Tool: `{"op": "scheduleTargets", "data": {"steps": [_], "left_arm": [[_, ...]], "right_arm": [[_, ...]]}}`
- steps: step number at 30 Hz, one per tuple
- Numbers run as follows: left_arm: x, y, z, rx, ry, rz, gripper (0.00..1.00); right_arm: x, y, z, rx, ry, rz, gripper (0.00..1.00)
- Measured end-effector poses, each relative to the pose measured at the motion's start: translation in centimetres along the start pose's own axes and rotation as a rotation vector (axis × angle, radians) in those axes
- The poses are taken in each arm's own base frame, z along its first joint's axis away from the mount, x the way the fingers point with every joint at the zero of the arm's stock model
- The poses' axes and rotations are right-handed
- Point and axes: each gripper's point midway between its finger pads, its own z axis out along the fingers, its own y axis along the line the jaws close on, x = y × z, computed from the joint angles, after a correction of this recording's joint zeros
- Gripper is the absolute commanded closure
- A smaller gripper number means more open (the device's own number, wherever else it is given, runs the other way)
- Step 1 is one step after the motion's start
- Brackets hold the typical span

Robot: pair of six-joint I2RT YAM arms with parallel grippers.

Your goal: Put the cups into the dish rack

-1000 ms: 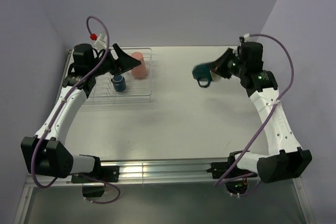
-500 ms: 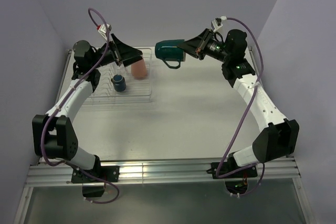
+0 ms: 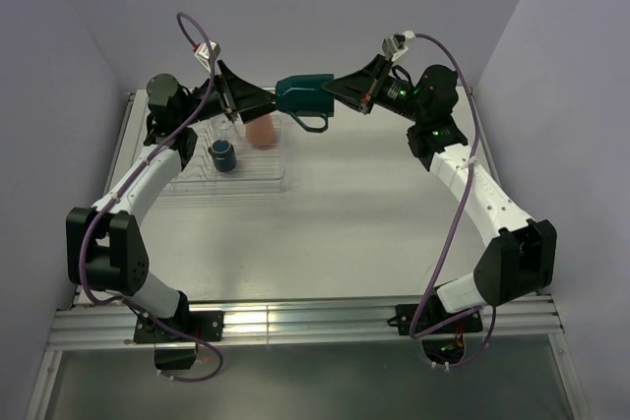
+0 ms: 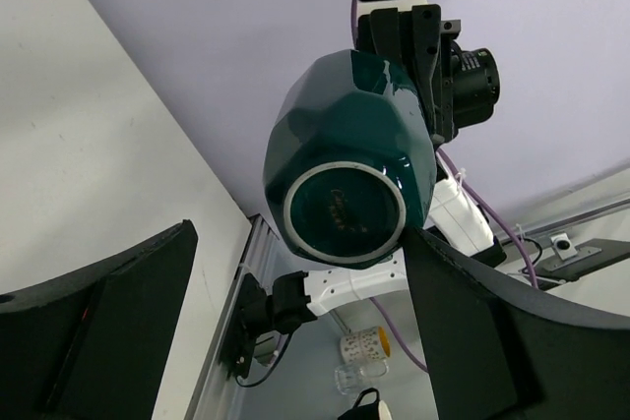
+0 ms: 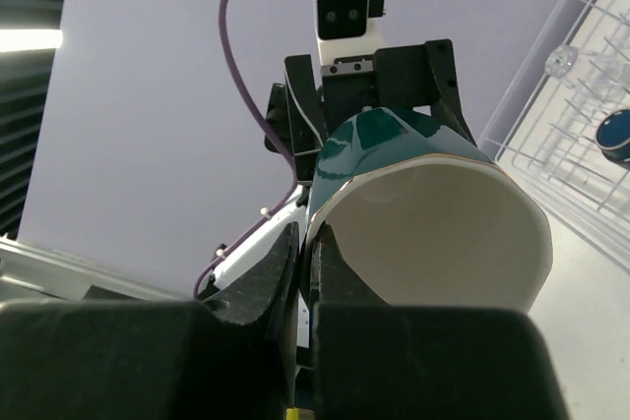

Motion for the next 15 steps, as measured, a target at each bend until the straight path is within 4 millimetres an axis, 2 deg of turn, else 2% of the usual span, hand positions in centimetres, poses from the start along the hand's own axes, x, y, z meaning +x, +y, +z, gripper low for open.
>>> {"op": "scheduleTargets", "data": {"steps": [10, 15], "left_arm": [[-0.5, 0.1, 0.7, 0.041, -0.007, -0.016, 0.05], [-0.4, -0.7, 0.9, 0.073, -0.005, -0.007, 0.06]], "right_arm": [[-0.5, -0.3, 0.5, -0.015, -0.014, -0.002, 1.00], [-0.3, -0.5, 1.1, -0.037, -0.004, 0.005, 1.00]]}}
